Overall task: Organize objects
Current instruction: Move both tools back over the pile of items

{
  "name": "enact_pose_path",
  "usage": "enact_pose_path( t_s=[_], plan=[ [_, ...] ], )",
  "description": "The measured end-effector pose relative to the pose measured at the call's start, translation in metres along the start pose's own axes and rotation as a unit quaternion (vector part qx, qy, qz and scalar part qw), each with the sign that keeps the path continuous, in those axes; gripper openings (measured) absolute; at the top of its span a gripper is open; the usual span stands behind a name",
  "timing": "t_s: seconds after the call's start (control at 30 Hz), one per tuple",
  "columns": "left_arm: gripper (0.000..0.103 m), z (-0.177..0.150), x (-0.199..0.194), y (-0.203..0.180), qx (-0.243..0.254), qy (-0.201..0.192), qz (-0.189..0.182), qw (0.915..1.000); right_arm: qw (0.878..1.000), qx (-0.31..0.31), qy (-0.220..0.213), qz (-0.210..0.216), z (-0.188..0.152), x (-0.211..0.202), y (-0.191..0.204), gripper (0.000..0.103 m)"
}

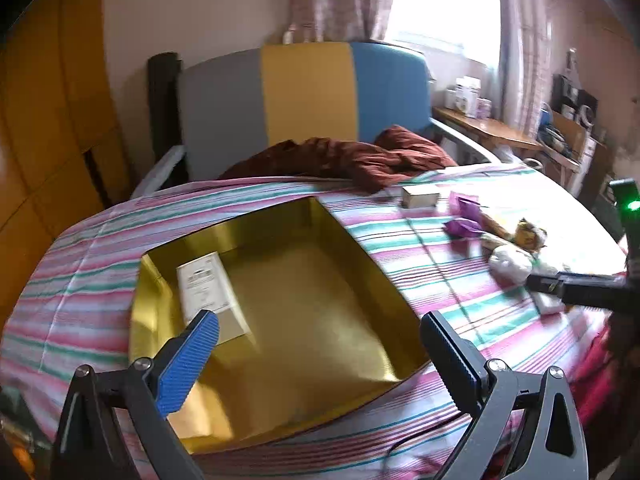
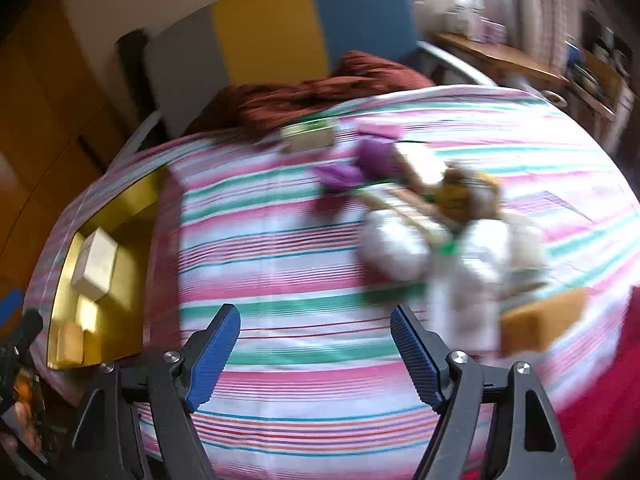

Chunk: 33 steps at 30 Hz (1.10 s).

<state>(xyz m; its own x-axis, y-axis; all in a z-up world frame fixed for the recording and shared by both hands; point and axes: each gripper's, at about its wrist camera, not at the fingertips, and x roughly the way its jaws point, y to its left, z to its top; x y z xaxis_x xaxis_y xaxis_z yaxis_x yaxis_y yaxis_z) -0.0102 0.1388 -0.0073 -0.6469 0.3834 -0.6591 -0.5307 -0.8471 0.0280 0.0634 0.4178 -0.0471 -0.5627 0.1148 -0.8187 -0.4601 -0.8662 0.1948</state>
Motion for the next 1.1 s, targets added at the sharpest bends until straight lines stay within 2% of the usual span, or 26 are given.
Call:
enact_pose_path(
  t_s=[0.23,0.43,0.57,0.7,0.83,0.93,1.1],
  plan=[
    [0.101,0.017,0.013,-0.039,0.033,0.003,-0.052,0.9981,0.997,0.054,-0.001,-0.06,0.013,-0.032,-0.084,0.079],
    [0.101,0.033,0.035,-0.087,0.062,0.02,-0.113,0.9914,0.993,0.074,0.02,-0.089,0.011,-0.037,-0.127,0.079],
    [0.101,0.038,0.055,-0.124,0.087,0.037,-0.148,0.9845,0.993,0.064,0.039,-0.092,0.009,-0.031,-0.136,0.079],
    [0.101,0.04,0.082,-0.157,0.111,0.062,-0.184,0.9747,0.993,0.003,0.078,-0.088,0.009,-0.02,-0.128,0.083],
    [0.101,0.039,0.107,-0.18,0.13,0.087,-0.213,0.9644,0.988,-0.051,0.119,-0.084,0.012,-0.001,-0.124,0.084],
    [0.101,0.041,0.122,-0.191,0.139,0.093,-0.226,0.9597,0.984,-0.063,0.139,-0.089,0.017,0.013,-0.128,0.084],
    [0.101,0.046,0.148,-0.202,0.14,0.098,-0.23,0.9581,0.984,-0.071,0.148,-0.07,0.021,0.02,-0.128,0.083]
  ],
)
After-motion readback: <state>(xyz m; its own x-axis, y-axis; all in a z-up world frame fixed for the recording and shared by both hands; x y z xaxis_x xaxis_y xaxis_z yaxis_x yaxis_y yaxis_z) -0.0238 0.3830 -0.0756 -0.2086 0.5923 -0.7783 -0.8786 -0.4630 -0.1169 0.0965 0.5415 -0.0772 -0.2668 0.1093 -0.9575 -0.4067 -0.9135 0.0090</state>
